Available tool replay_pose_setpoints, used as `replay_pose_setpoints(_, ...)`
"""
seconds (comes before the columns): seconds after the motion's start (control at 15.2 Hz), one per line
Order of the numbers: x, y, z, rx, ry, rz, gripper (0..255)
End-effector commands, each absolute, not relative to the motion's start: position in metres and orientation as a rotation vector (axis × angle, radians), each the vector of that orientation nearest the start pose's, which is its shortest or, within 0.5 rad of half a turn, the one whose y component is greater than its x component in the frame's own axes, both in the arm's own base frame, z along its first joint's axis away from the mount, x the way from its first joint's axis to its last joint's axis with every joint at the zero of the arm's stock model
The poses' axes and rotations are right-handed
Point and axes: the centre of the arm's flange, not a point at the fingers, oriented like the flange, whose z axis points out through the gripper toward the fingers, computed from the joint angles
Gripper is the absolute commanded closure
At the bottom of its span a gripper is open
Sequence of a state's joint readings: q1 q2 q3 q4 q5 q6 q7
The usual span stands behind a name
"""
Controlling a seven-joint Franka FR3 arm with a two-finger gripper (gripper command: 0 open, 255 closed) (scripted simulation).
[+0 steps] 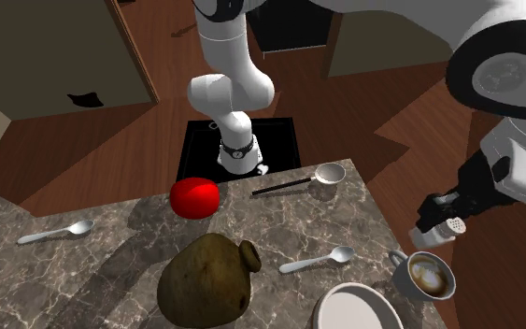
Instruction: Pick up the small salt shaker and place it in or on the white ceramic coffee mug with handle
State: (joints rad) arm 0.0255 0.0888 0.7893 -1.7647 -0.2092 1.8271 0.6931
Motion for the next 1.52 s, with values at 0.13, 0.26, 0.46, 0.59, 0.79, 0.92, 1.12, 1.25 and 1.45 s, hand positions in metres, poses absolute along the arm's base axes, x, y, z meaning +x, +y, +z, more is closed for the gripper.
replay_pose_setpoints(0.13,0.458,0.440,0.523,-3.228,-0.272,-0.159,255)
replay_pose_setpoints(0.26,0.458,0.440,0.513,-3.228,-0.272,-0.159,255)
replay_pose_setpoints(0.46,0.458,0.440,0.497,-3.228,-0.272,-0.159,255)
replay_pose_setpoints(0.59,0.458,0.440,0.486,-3.228,-0.272,-0.159,255)
replay_pose_setpoints(0.79,0.458,0.440,0.470,-3.228,-0.272,-0.159,255)
replay_pose_setpoints(0.92,0.458,0.440,0.460,-3.228,-0.272,-0.159,255)
replay_pose_setpoints(1.12,0.458,0.440,0.444,-3.228,-0.272,-0.159,255)
replay_pose_setpoints(1.25,0.458,0.440,0.439,-3.228,-0.272,-0.159,255)
replay_pose_setpoints(1.45,0.458,0.440,0.439,-3.228,-0.272,-0.159,255)
